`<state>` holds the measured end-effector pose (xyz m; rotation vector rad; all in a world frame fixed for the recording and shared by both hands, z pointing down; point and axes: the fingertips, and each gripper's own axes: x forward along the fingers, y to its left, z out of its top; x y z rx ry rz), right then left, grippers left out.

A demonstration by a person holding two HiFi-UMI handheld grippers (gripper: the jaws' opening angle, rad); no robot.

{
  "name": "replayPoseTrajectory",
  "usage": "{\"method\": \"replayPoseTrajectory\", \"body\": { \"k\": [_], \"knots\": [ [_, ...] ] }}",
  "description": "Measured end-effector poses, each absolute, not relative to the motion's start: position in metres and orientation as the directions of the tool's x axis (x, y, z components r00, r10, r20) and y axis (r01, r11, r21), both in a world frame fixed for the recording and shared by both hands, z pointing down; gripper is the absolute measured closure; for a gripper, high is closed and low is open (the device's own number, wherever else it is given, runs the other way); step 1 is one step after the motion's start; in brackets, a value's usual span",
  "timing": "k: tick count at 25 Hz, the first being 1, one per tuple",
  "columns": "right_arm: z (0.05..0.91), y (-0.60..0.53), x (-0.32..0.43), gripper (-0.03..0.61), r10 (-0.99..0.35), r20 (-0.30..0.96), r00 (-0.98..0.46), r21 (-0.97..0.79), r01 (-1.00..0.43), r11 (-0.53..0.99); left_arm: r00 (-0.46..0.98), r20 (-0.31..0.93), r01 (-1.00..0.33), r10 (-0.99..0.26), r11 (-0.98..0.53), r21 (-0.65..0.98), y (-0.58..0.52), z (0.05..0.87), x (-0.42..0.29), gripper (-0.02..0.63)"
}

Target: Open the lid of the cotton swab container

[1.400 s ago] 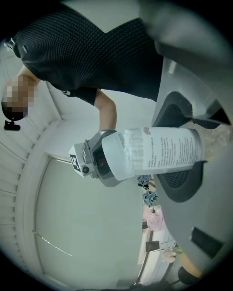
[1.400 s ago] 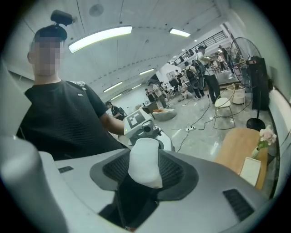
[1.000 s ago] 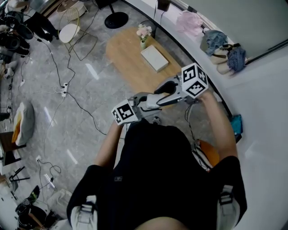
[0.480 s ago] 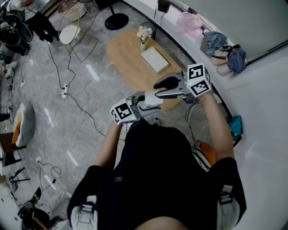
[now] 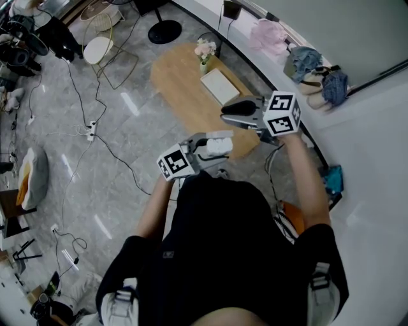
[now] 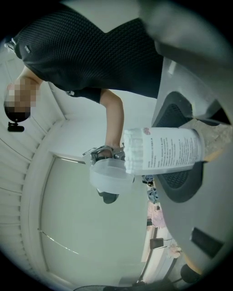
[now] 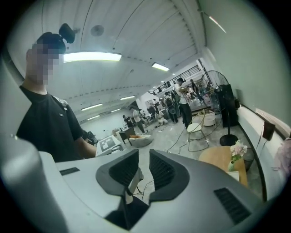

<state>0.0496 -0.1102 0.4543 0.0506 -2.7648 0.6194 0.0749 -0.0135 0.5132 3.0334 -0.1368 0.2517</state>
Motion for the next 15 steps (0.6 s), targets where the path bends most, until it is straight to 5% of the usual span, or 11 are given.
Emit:
{"method": "replayPoseTrajectory", "body": {
  "k": [9, 15],
  "knots": [
    [0.44, -0.12, 0.035, 0.504, 0.015, 0.237, -0.971, -0.396, -0.083, 0.914, 0.987, 0.144, -0.091, -0.076, -0.991, 0.102, -0.031, 0.508, 0.052, 0.413],
    [0.434, -0.097, 0.018, 0.363, 0.024, 0.247, -0.969, -0.22, -0.032, 0.975, 0.99, 0.123, -0.095, -0.076, -0.983, 0.156, -0.044, 0.512, 0.036, 0.413]
  ]
}}
